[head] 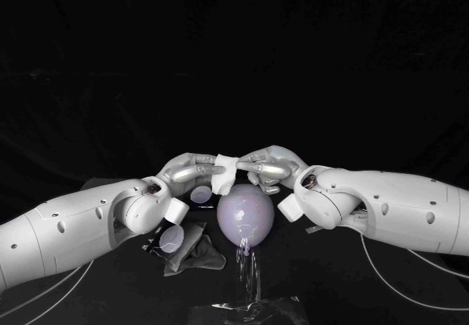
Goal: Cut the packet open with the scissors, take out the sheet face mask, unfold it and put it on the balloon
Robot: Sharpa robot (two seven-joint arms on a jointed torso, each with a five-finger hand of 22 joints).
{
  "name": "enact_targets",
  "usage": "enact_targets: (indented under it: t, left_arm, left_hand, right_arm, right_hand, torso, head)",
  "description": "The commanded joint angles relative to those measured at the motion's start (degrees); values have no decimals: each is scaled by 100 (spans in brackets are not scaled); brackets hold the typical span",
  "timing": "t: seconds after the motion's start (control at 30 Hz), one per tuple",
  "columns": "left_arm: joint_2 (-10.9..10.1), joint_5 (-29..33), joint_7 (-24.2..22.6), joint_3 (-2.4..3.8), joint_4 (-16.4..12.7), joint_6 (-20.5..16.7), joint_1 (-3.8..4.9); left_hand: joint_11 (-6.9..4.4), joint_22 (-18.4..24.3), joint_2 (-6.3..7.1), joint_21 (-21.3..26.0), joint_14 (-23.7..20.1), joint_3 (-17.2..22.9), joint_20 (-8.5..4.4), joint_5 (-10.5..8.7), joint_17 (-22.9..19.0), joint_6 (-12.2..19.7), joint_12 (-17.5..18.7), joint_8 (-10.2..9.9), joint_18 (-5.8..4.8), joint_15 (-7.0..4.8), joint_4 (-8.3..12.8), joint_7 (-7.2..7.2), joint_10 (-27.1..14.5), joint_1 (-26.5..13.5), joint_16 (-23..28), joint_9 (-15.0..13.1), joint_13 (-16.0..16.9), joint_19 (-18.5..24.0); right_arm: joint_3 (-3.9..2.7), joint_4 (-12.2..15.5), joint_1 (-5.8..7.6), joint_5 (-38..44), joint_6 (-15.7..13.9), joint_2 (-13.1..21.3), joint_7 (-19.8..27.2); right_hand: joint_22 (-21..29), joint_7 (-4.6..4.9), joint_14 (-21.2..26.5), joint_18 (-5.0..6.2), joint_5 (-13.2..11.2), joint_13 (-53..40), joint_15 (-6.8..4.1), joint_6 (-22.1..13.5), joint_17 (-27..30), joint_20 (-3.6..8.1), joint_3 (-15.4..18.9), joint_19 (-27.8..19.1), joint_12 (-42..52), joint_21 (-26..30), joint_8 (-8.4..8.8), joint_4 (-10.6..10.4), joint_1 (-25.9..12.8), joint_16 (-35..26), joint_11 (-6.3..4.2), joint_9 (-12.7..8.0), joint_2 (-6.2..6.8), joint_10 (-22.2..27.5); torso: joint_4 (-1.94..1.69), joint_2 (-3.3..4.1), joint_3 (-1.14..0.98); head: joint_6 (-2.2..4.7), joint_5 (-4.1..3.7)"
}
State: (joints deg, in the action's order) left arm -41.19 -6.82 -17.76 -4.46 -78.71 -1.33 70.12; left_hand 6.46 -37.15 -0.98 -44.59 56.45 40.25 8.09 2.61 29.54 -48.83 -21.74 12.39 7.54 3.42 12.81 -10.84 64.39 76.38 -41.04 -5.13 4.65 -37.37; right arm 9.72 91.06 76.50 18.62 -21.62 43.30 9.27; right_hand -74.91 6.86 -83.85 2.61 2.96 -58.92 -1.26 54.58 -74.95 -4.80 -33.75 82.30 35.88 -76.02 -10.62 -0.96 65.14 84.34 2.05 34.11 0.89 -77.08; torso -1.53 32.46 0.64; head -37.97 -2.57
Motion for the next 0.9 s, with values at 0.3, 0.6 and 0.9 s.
enact_targets:
  t: [0.3, 0.6, 0.9]
  left_arm:
    - [4, -26, -38, 7, -27, 9, 5]
    - [-1, -26, -38, 7, -11, -32, 5]
    - [5, -23, -18, 6, 6, -174, 5]
  left_hand:
    - [5, -13, -18, -42, 9, 379, -17, 16, -12, -43, -32, -23, 40, -23, 339, -4, 28, 63, -38, -7, -6, 42]
    - [9, -19, -13, -50, 12, 382, -16, 16, -18, -47, -37, -24, 43, -22, 339, -6, 31, 63, -42, -7, -9, 44]
    - [77, -63, 2, -92, -47, 455, 5, 19, -100, -92, -13, -37, 58, 31, 324, -53, -114, 48, -35, -6, -57, 76]
  right_arm:
    - [-3, -15, 1, 30, -55, -24, 1]
    - [-3, 18, 1, 28, -33, -4, 145]
    - [-3, 101, -1, -107, 39, 26, 321]
  right_hand:
    - [-1128, -75, -381, 27, -18, -85, -89, 182, -870, 49, -58, 102, 194, -126, -103, 147, 184, 81, -70, 32, -120, -149]
    - [-1181, -164, -456, -11, -19, -226, -158, 463, -1042, 118, -315, 197, 485, -303, -311, 324, 376, 216, -144, 141, -301, -311]
    - [-1195, -194, -475, -22, -19, -276, -178, 518, -1093, 139, -316, 221, 578, -352, -391, 315, 301, 256, -169, 208, -276, -356]
  torso:
    - [-1, -2, 0]
    - [-2, 0, -2]
    - [1, -3, -1]
  head:
    - [-8, -10]
    - [1, -13]
    - [-5, -3]
